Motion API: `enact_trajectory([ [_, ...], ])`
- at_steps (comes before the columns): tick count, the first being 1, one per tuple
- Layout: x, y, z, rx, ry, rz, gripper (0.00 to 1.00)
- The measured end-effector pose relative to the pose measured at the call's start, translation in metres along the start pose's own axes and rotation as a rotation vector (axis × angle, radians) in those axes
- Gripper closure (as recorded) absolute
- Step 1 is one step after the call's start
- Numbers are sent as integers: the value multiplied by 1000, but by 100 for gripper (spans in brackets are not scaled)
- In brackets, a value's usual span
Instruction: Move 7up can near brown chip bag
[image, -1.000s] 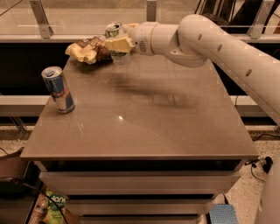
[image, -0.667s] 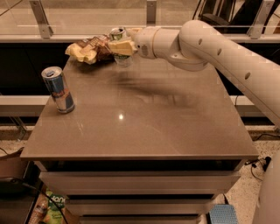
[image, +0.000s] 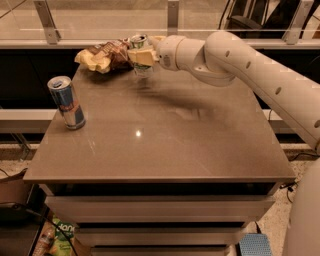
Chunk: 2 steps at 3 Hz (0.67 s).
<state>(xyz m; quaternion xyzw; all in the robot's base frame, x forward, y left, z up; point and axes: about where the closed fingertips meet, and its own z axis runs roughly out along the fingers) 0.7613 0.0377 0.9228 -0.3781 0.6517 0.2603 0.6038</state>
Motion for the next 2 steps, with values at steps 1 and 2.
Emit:
enact_trajectory([
  [1, 7, -10, 6, 14, -6, 16, 100],
  [2, 15, -17, 9, 28, -14, 35, 100],
])
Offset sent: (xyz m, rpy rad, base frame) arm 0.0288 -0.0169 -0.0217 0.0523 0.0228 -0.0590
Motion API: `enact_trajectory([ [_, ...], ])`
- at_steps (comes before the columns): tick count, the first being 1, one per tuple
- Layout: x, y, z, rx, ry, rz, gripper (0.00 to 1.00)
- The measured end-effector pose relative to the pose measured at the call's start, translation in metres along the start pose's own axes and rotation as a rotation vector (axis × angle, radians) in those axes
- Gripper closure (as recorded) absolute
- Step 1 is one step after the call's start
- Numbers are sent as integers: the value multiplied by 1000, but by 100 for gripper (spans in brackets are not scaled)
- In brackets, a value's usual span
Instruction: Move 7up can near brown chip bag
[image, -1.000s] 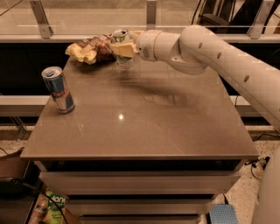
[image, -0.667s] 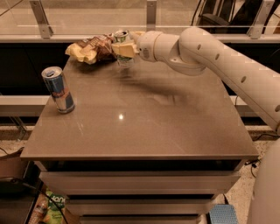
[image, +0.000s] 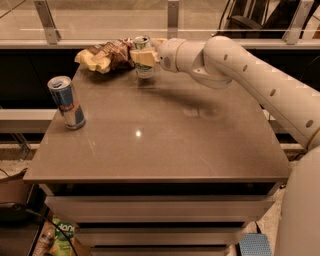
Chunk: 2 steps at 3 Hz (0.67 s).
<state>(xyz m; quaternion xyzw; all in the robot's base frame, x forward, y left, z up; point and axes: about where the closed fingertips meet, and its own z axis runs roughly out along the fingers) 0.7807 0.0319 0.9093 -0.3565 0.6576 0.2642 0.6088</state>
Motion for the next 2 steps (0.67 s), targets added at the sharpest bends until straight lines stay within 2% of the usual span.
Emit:
enact_trajectory([
  [2, 13, -8, -7, 40, -6, 23, 100],
])
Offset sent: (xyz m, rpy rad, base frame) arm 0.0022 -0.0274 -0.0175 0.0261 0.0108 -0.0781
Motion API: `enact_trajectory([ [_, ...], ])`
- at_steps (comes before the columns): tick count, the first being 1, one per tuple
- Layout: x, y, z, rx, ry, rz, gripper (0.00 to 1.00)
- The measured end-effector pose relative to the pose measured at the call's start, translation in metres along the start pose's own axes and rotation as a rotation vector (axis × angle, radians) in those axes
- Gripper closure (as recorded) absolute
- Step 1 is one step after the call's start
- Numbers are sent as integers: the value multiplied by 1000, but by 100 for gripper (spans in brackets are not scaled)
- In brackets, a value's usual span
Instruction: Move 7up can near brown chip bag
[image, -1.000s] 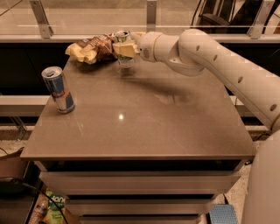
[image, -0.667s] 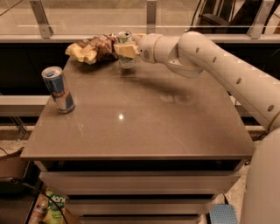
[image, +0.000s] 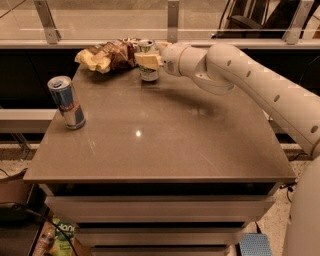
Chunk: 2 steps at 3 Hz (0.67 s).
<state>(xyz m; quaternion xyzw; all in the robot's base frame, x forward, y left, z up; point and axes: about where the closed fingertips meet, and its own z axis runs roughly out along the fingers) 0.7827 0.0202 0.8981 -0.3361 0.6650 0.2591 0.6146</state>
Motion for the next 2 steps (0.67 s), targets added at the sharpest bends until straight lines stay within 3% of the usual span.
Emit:
enact_trajectory([
  [1, 5, -2, -3, 10, 6, 5, 100],
  [2, 4, 0, -1, 6, 6, 5, 82],
])
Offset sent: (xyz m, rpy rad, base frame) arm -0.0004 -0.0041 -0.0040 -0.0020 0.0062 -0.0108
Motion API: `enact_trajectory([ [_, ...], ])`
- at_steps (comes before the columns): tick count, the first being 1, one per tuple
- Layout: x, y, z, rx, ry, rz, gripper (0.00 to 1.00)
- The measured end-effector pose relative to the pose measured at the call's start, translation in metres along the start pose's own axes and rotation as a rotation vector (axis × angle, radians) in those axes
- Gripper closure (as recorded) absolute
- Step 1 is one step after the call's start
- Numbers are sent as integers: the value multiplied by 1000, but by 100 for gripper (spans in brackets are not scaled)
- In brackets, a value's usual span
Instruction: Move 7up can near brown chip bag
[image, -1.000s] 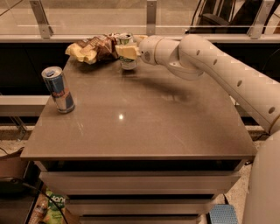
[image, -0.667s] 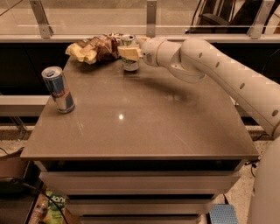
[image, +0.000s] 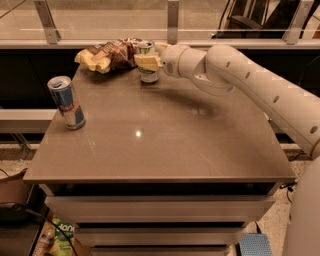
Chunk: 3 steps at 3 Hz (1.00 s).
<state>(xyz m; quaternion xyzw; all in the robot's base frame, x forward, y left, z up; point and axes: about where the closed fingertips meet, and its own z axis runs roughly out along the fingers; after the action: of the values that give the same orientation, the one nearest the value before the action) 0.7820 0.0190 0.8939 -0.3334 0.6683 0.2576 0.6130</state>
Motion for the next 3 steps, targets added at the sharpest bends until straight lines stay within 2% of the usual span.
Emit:
enact_trajectory([
  [3, -1, 6, 6, -12, -1, 1, 12],
])
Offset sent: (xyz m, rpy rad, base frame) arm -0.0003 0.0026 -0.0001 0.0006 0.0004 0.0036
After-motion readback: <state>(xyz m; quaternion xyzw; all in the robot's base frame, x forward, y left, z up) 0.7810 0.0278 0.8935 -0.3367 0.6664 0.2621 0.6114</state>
